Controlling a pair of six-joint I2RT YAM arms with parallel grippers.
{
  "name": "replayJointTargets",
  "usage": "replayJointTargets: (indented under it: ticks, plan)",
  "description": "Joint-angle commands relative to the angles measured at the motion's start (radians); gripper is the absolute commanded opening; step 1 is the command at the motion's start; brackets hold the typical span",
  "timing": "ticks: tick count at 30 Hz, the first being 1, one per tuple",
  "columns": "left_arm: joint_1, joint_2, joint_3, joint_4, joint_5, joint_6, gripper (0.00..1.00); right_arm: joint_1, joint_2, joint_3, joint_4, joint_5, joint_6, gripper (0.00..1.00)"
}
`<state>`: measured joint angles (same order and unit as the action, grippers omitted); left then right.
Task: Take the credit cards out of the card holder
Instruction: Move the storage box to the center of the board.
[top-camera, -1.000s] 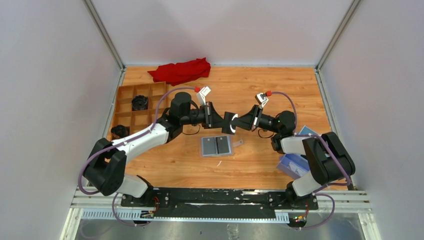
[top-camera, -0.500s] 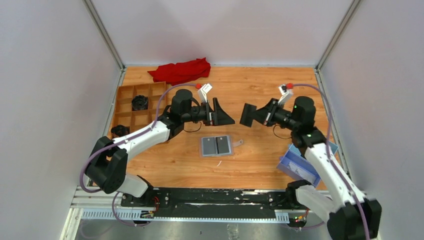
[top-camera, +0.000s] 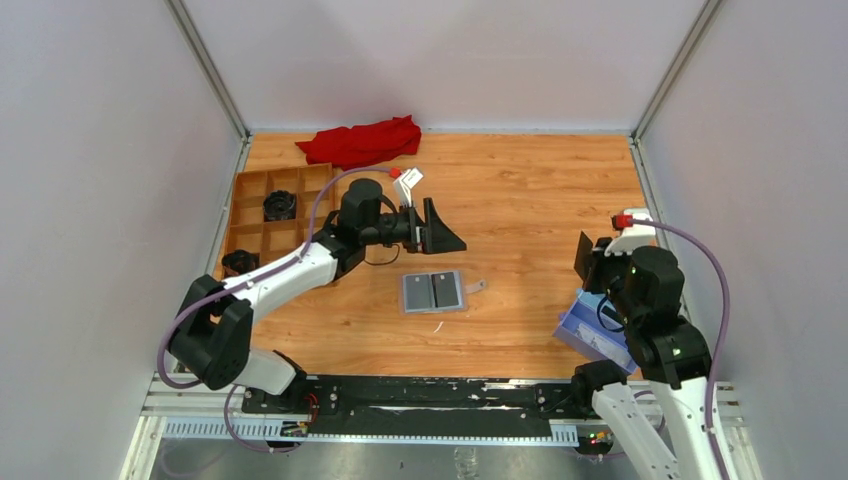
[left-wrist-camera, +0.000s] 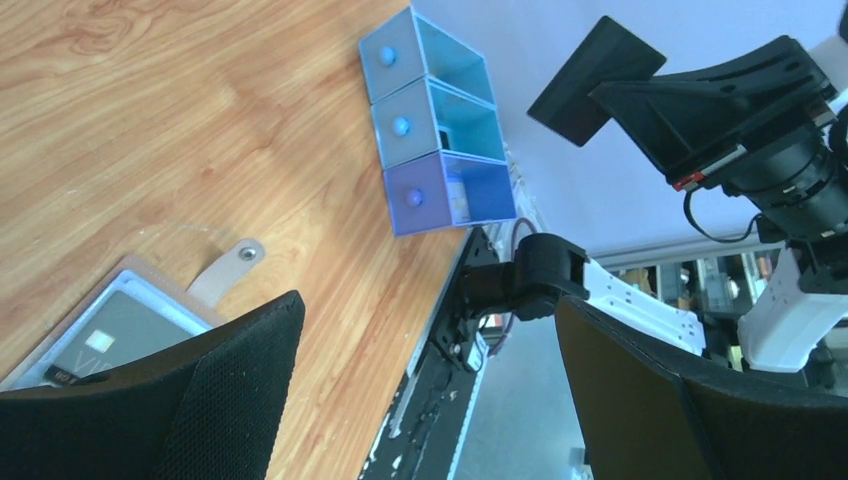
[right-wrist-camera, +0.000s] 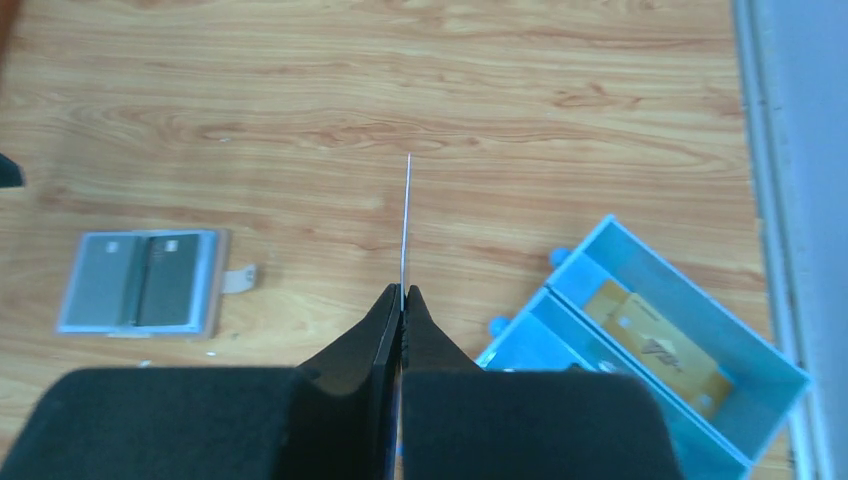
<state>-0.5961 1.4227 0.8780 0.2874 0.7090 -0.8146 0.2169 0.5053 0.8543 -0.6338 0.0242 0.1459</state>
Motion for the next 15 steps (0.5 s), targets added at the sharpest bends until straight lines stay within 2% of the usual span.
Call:
replayJointTargets:
  ticks: [1, 6, 11, 15]
  plan:
    - [0.027, -0.001, 0.077, -0.094, -0.026, 0.077, 1.0, -0.01, -0.07, -0.06, 0.04, 0.098, -0.211, 0.0]
    - [0.093, 0.092, 0.226, -0.122, 0.051, 0.082, 1.0, -0.011, -0.053, -0.088, 0.082, 0.087, -0.495, 0.0]
    - [0.159, 0.17, 0.372, -0.123, 0.135, 0.036, 1.0, -0.011, 0.048, -0.054, 0.03, 0.15, -0.62, 0.0]
    - [0.206, 0.207, 0.411, -0.121, 0.197, -0.013, 1.0, -0.012, 0.068, -0.034, -0.048, 0.068, -0.722, 0.0]
